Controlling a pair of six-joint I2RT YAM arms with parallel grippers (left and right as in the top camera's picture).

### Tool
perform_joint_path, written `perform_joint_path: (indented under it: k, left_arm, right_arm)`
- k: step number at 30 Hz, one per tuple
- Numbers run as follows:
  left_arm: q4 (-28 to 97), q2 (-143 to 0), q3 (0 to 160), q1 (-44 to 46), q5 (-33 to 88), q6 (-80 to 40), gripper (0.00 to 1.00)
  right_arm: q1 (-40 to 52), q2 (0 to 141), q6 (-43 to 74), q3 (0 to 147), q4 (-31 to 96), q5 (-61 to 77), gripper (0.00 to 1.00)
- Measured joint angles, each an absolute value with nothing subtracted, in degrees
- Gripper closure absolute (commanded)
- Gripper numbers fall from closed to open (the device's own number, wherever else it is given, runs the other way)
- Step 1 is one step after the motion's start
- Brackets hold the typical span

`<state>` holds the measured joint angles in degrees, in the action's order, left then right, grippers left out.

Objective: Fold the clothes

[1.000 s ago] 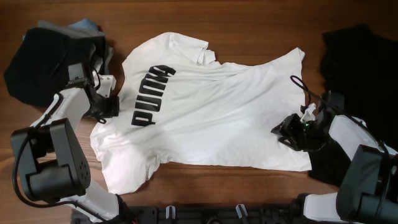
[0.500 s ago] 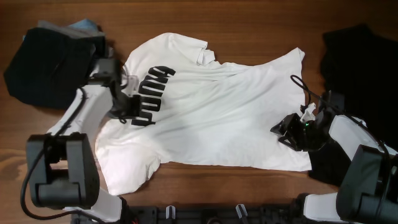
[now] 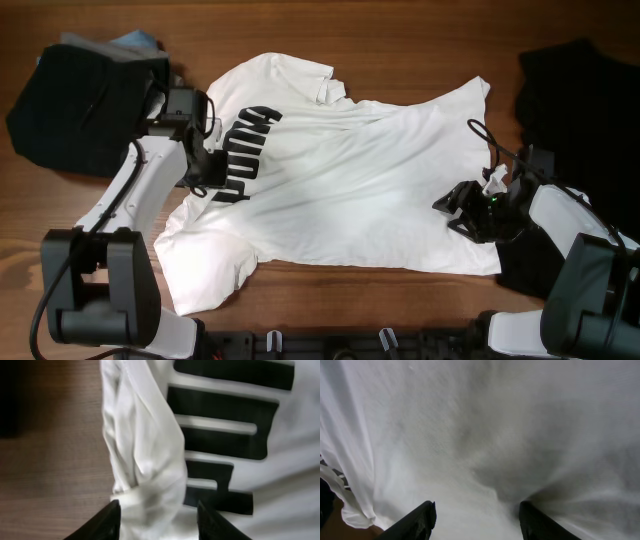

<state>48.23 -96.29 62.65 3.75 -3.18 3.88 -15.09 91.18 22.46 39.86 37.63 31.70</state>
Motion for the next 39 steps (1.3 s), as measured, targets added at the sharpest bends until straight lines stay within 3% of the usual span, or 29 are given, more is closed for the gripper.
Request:
perform_joint_path:
  k: [8, 9, 12, 17, 20, 21, 22, 24, 26, 28, 31, 36, 39]
  left_arm:
    - [42.9, -100.4, 62.7, -3.5, -0.1, 2.6, 0.58]
    - [41.9, -102.5, 62.7, -3.5, 0.5, 2.6, 0.63]
    - [40.2, -104.4, 62.6, -3.5, 2.5, 2.6, 0.96]
    - [39.2, -104.4, 62.8, -4.4, -0.5, 2.6, 0.96]
    - [39.0, -104.4, 66.7, -7.6, -3.2, 2.4, 0.78]
    - [38.0, -104.4, 68.5, -8.6, -4.0, 2.5, 0.61]
    - [36.9, -104.4, 69.8, -9.4, -4.4, 2.5, 0.56]
    - [35.3, -104.4, 70.5, -9.8, -4.6, 2.3, 0.62]
    - [35.7, -104.4, 70.5, -9.5, -4.5, 2.4, 0.57]
    - [40.7, -104.4, 70.7, -9.5, -1.0, 2.5, 0.62]
    - [47.5, -104.4, 70.7, -9.3, 2.7, 3.0, 0.63]
    - [46.1, -104.4, 66.4, -9.0, 4.7, 3.6, 0.63]
    - [42.9, -104.4, 64.3, -9.0, 4.6, 3.7, 0.89]
  right_arm:
    - [-15.1, 91.2, 22.5, 39.9, 37.6, 31.8, 0.4]
    - [-15.1, 91.2, 22.5, 39.9, 37.6, 31.8, 0.4]
    - [-15.1, 91.2, 22.5, 39.9, 37.6, 31.8, 0.4]
    - [-15.1, 91.2, 22.5, 39.9, 37.6, 31.8, 0.39]
    - [-15.1, 91.2, 22.5, 39.9, 37.6, 31.9, 0.4]
    - [-15.1, 91.2, 22.5, 39.9, 37.6, 31.9, 0.4]
    - [-15.1, 91.2, 22.5, 39.9, 37.6, 31.9, 0.4]
    - [-15.1, 91.2, 22.5, 39.9, 37.6, 31.9, 0.39]
    - [-15.1, 91.2, 22.5, 39.9, 37.6, 31.9, 0.39]
    - [-15.1, 91.2, 22.5, 39.9, 37.6, 31.9, 0.38]
    - [-15.1, 91.1, 22.5, 39.9, 37.5, 32.0, 0.37]
    - [-15.1, 91.1, 22.5, 39.9, 37.4, 32.1, 0.37]
    - [-15.1, 91.1, 22.5, 39.9, 37.4, 32.2, 0.36]
